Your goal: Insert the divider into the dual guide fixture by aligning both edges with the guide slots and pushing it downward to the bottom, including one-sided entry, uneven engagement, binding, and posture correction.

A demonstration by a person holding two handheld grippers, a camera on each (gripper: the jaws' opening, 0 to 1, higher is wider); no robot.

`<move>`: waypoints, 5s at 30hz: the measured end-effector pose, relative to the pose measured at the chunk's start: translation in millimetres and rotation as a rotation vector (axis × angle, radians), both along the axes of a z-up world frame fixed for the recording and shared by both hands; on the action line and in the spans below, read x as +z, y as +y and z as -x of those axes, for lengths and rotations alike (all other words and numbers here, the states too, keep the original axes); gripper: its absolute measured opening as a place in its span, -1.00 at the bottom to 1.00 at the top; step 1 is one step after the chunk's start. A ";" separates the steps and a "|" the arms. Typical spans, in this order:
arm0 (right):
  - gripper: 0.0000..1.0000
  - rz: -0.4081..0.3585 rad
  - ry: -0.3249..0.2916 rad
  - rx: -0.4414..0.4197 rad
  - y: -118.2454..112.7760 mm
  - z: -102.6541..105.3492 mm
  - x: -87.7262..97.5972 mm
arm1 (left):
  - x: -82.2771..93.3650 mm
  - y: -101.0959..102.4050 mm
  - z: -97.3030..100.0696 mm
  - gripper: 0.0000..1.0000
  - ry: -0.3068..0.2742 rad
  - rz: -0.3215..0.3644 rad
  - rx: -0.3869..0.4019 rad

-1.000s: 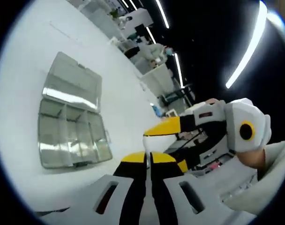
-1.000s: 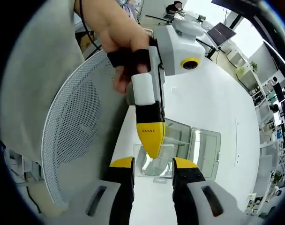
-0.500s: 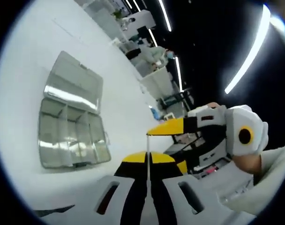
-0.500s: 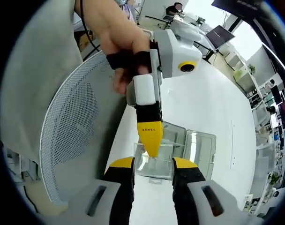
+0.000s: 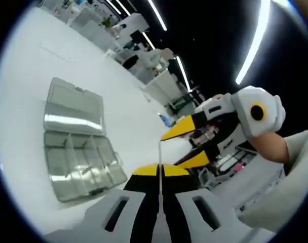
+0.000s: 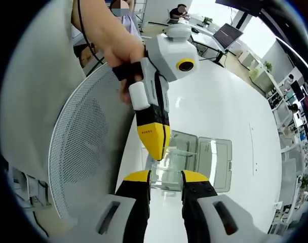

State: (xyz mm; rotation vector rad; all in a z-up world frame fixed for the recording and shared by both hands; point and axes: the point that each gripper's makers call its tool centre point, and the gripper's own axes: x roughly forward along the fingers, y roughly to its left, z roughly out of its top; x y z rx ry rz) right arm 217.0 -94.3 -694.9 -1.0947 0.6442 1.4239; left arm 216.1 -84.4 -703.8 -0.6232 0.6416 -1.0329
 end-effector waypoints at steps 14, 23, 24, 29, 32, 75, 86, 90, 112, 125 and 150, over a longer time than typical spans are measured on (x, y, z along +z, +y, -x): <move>-0.88 -0.002 0.141 0.036 2.4 4.6 8.2 | 5.8 -6.9 5.7 -1.00 -0.225 -0.118 -0.102; -0.95 0.033 0.212 0.055 1.7 12.8 5.5 | 9.6 -9.4 8.7 -1.00 -0.324 -0.170 -0.150; -0.94 0.036 0.221 0.060 1.3 14.0 6.0 | 10.4 -9.4 8.8 -1.00 -0.329 -0.168 -0.152; -0.94 0.050 0.232 0.063 -0.8 12.3 4.6 | 13.3 -10.6 10.0 -1.00 -0.371 -0.179 -0.170; -0.95 0.067 0.253 0.078 -3.0 15.5 3.1 | 12.7 -10.9 11.3 -1.00 -0.397 -0.200 -0.186; -1.00 0.082 0.418 -0.011 -2.1 39.4 -5.1 | 0.5 -18.7 29.1 -1.00 -0.490 -0.249 -0.298; -1.00 0.041 0.444 -0.052 -0.2 38.8 -3.7 | -1.8 -20.3 29.4 -1.00 -0.466 -0.262 -0.304; -1.00 0.036 0.452 -0.080 -1.2 35.5 -2.5 | -3.1 -20.5 24.5 -0.98 -0.437 -0.285 -0.280; -1.00 0.013 0.497 -0.172 2.3 23.5 4.5 | -5.0 -7.2 18.0 -1.00 -0.451 -0.341 -0.229; -1.00 0.035 0.419 -0.177 0.0 3.1 -4.4 | -5.9 13.0 7.4 -0.76 -0.424 -0.382 -0.155; -1.00 0.059 0.281 -0.198 -4.3 -33.7 -47.6 | -8.4 25.8 2.7 0.04 -0.375 -0.397 -0.020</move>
